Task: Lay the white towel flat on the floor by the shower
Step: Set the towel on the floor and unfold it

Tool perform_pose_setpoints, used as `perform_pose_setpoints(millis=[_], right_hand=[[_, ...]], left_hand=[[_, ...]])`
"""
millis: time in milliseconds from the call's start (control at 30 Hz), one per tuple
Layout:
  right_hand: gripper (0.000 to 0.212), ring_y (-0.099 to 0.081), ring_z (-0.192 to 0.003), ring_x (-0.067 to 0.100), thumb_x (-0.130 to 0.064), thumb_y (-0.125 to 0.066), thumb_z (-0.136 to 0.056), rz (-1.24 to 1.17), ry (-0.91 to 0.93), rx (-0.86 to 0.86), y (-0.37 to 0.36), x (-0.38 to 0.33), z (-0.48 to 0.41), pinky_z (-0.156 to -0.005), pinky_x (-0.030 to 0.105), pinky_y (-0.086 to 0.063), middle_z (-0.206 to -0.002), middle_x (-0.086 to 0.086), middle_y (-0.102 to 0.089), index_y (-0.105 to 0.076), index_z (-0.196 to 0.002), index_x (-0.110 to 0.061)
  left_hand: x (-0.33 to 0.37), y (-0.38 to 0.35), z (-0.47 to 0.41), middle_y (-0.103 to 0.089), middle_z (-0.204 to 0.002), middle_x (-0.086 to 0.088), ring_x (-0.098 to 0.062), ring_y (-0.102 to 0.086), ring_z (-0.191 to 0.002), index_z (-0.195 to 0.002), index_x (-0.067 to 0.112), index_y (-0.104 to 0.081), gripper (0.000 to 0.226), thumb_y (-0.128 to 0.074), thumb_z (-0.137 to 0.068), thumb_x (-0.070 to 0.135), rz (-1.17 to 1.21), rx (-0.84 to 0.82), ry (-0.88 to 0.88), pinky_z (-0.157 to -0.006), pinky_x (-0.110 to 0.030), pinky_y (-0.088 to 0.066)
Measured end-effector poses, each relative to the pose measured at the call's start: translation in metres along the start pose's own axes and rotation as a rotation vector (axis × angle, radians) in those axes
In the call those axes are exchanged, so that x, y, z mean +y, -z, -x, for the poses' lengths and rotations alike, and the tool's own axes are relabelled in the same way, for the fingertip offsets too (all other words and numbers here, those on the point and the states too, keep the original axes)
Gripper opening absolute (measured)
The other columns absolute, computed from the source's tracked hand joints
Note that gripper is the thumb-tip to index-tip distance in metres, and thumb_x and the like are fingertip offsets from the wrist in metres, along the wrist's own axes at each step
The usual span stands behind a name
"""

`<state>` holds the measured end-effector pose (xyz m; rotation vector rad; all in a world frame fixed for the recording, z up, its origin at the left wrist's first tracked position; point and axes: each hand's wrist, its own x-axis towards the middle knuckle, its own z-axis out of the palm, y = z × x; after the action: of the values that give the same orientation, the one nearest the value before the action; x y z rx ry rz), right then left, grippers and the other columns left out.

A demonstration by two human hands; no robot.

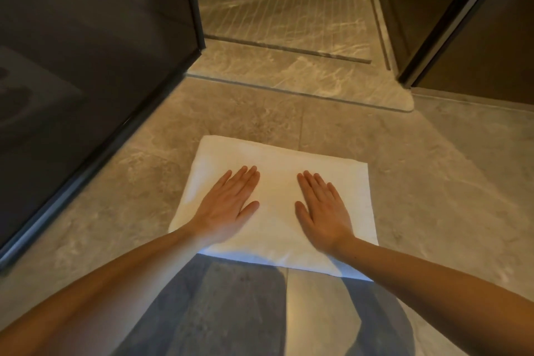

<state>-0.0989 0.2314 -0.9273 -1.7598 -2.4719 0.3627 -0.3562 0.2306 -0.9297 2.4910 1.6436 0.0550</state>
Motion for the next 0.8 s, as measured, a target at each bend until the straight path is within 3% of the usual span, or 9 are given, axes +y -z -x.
perform_pose_setpoints(millis=[200,467,633,800], right_hand=[[0.063,0.015,-0.146,0.004,-0.052,-0.012,-0.1,-0.01,-0.045,0.013,0.007,0.036,0.016,-0.12,0.028,0.007,-0.163,-0.007,0.004,0.002,-0.156,-0.026],[0.063,0.011,-0.148,0.006,-0.047,-0.02,-0.101,-0.008,-0.056,0.022,0.01,0.031,0.017,-0.121,0.029,0.005,-0.164,-0.005,0.0,0.0,-0.156,-0.024],[0.063,0.009,-0.149,0.009,-0.048,-0.017,-0.1,0.014,-0.051,0.041,0.006,0.032,0.015,-0.122,0.03,0.005,-0.164,-0.005,0.001,0.002,-0.156,-0.023],[0.064,0.009,-0.149,0.009,-0.047,-0.018,-0.101,0.022,-0.055,0.044,0.006,0.032,0.015,-0.122,0.03,0.005,-0.164,-0.005,0.001,0.002,-0.156,-0.023]], left_hand=[[-0.027,0.001,0.019,0.019,-0.157,0.014,-0.003,0.025,-0.142,-0.15,0.031,0.013,0.063,-0.002,-0.096,0.06,0.025,0.025,0.142,-0.117,-0.031,0.014],[-0.026,0.001,0.021,0.006,-0.161,0.01,-0.007,0.015,-0.146,-0.153,0.028,0.002,0.064,-0.006,-0.098,0.058,0.027,0.054,0.151,-0.119,-0.033,0.007],[-0.032,0.015,-0.003,-0.016,-0.16,0.003,-0.016,-0.008,-0.147,-0.15,0.024,-0.021,0.062,-0.018,-0.097,0.055,0.005,0.023,0.117,-0.119,-0.033,0.001],[-0.054,0.042,-0.058,-0.022,-0.159,-0.001,-0.02,-0.018,-0.145,-0.15,0.026,-0.027,0.052,-0.035,-0.1,0.039,0.02,-0.039,0.116,-0.119,-0.036,-0.009]])
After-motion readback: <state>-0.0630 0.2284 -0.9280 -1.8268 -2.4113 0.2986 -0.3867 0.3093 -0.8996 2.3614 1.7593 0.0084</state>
